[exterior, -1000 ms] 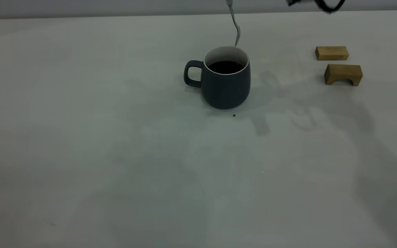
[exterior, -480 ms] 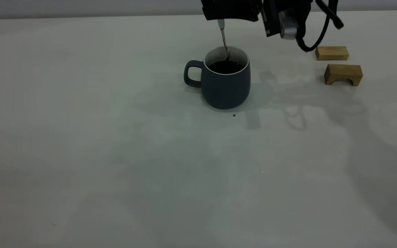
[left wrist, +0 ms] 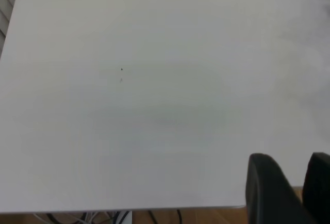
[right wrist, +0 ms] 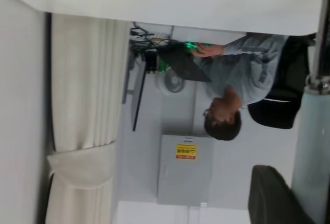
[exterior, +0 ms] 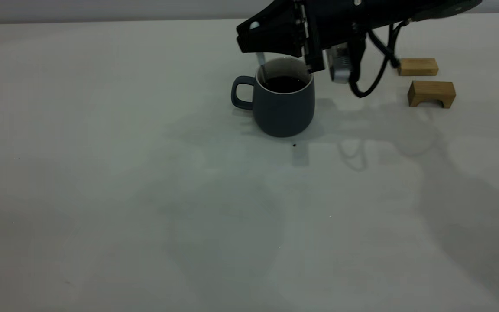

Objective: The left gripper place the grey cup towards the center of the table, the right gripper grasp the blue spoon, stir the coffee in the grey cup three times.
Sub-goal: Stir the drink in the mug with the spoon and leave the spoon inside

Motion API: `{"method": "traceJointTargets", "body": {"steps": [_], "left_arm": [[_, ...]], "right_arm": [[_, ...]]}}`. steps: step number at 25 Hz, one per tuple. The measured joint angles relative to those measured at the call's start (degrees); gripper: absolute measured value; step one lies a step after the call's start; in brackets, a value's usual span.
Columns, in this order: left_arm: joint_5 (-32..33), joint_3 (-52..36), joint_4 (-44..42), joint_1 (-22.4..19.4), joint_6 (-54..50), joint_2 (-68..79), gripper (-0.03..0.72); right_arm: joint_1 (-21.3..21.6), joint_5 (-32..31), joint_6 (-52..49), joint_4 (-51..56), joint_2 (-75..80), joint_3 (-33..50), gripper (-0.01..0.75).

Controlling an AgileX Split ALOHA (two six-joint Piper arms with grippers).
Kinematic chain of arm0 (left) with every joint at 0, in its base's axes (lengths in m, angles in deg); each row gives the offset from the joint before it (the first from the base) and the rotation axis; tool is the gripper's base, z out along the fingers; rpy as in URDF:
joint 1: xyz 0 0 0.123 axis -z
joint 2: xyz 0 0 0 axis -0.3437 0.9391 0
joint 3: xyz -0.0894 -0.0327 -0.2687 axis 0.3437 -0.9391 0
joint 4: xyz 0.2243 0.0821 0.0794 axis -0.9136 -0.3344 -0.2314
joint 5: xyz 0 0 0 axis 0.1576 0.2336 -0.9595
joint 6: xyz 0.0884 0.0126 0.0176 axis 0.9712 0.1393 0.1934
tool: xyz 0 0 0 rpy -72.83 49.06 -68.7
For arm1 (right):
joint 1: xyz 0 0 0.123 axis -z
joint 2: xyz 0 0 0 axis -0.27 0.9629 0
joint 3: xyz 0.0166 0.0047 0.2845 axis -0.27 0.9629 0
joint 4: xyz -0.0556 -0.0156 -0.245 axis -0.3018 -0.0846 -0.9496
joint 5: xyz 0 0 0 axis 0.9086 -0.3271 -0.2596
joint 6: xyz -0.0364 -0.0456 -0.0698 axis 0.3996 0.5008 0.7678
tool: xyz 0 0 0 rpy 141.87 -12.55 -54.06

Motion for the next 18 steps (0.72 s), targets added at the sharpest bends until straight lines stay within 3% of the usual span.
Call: {"method": "traceJointTargets", "body": {"steps": [8, 18], "left_arm": [[0.0, 0.0, 0.0, 0.0, 0.0, 0.0, 0.243], [0.0, 0.0, 0.0, 0.0, 0.0, 0.0, 0.243]], "right_arm": [[0.05, 3.76, 11.07, 6.23, 1.72, 0.0, 0.127], [0.05, 10.55, 3.83, 0.86, 0.91, -0.24, 0.127]]}}
